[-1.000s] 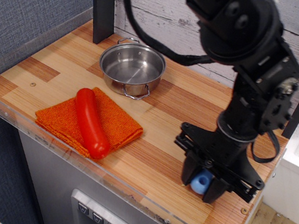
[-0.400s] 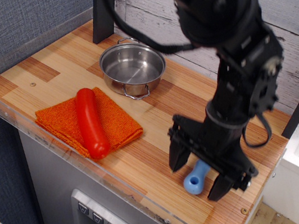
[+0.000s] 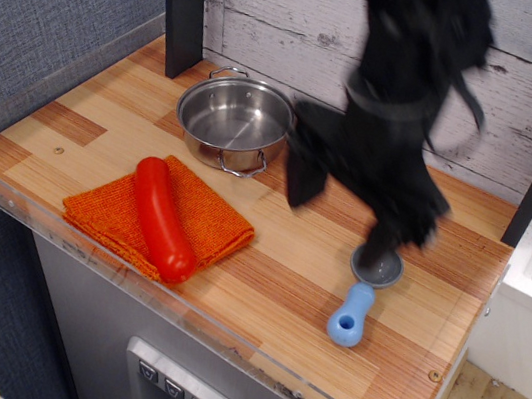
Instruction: Put the spoon on the right side of the towel
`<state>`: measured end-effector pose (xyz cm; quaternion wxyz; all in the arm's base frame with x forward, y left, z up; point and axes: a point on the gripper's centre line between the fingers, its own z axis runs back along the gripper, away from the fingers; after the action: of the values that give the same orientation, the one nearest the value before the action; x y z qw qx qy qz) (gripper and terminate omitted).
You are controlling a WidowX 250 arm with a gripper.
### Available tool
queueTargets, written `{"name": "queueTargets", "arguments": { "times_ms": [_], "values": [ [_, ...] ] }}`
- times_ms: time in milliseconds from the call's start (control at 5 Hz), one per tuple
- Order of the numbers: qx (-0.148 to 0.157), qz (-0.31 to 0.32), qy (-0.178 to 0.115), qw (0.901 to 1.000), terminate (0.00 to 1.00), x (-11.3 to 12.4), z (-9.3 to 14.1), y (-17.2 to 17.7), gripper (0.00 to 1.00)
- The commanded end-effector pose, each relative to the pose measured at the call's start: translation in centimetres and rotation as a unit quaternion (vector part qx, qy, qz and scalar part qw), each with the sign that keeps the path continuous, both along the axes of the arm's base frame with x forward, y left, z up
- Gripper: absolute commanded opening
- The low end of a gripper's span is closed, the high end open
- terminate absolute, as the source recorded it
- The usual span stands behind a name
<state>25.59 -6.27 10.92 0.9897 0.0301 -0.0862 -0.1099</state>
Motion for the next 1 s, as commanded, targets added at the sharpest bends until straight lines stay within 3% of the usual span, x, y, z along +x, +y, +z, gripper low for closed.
{"name": "queueTargets", "arguments": {
  "times_ms": [0,400,800],
  "values": [
    [-0.009,0.077,-0.009,0.997,0.0,-0.1,2.6,7.6,1.0],
    [-0.018,0.105,0.022,0.9941,0.0,1.1,1.7,10.8,1.0],
    [-0.017,0.111,0.019,0.9935,0.0,0.7,1.4,11.1,1.0]
  ]
}}
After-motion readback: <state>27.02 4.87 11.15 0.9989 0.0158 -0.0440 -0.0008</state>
